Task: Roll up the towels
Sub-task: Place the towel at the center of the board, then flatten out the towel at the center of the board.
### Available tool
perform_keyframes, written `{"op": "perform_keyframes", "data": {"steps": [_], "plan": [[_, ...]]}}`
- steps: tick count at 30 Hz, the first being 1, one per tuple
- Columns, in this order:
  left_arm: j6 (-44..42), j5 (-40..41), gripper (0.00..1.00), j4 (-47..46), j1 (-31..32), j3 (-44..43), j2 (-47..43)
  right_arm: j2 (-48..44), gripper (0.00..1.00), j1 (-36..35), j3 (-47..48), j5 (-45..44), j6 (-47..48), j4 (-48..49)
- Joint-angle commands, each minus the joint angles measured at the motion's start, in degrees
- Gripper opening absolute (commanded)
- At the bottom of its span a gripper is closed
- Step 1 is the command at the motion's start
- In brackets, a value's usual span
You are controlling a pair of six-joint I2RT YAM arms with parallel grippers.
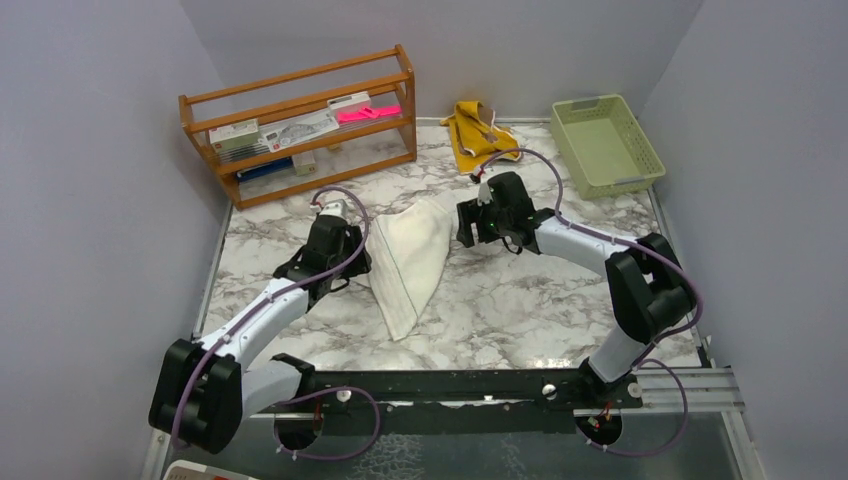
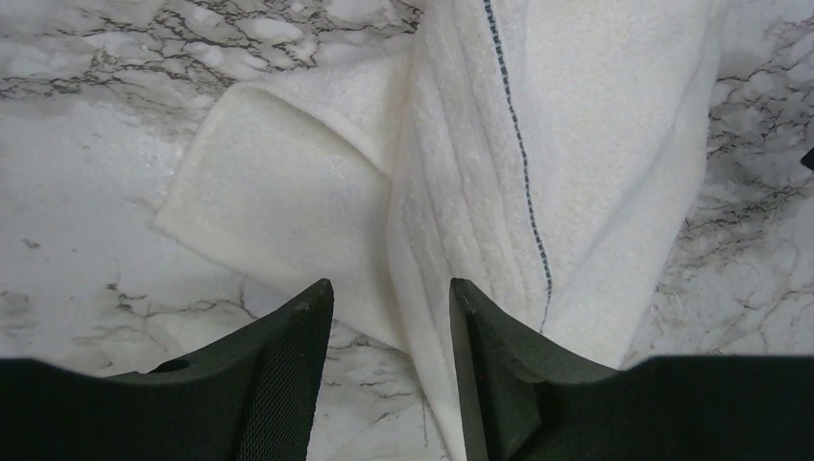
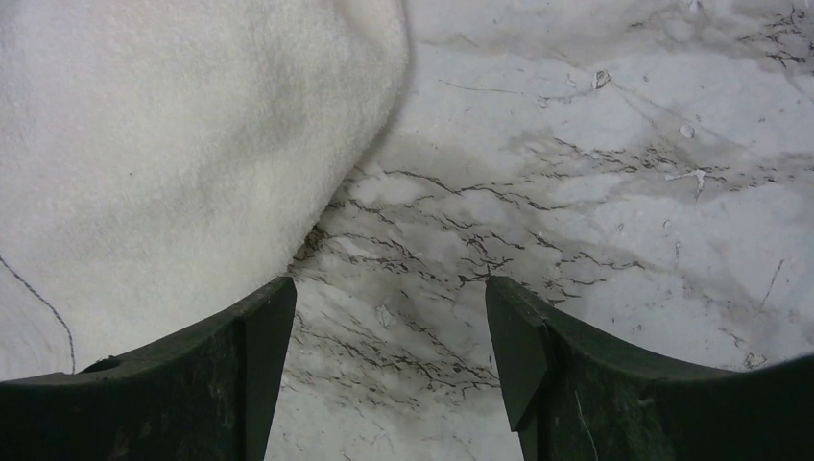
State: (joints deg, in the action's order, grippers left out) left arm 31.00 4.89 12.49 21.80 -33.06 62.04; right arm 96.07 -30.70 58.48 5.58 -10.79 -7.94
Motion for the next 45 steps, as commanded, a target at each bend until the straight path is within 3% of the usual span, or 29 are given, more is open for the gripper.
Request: {"op": "perform_keyframes", "data": {"steps": [1, 12, 14, 16, 19, 28, 32, 41, 45], "plan": [[3.19, -3.48, 0.51, -11.81, -0.15, 0.53, 4.07, 0.62, 0.73, 0.09, -0.68, 0.79, -1.07, 4.16], [2.92, -3.90, 0.50, -21.32, -0.12, 1.33, 15.65, 0.93, 0.71, 0.15, -2.45, 7.17, -3.47, 6.74], [2.44, -3.79, 0.40, -21.19, -0.16, 0.94, 16.08, 0.69, 0.71, 0.12, -3.02, 7.16, -3.56, 6.91], [2.01, -3.48, 0.20, -20.80, -0.15, 0.45, 15.54, 0.47, 0.71, 0.10, -3.48, 7.07, -3.55, 7.02], [1.20, -2.50, 0.00, -19.60, -0.10, -0.82, 14.44, 0.24, 0.71, 0.11, -4.08, 7.24, -3.65, 7.54], [-0.62, -1.53, 0.00, -15.03, -0.13, -7.16, 9.05, -4.90, 0.70, 0.11, -6.20, 4.65, -4.73, 7.85], [-3.67, 0.40, 0.00, -13.03, 3.26, -16.47, 8.38, -13.89, 0.71, 1.12, -9.92, -3.77, -8.19, 8.98], [-16.36, 10.17, 0.00, -4.86, 29.74, -51.26, 28.30, -39.62, 0.78, 12.32, -14.36, -20.38, -12.43, 1.53], [-19.68, 11.80, 0.00, 0.48, 36.14, -65.25, 31.73, -47.22, 0.78, 12.65, -14.22, -25.54, -12.97, -0.80]]}}
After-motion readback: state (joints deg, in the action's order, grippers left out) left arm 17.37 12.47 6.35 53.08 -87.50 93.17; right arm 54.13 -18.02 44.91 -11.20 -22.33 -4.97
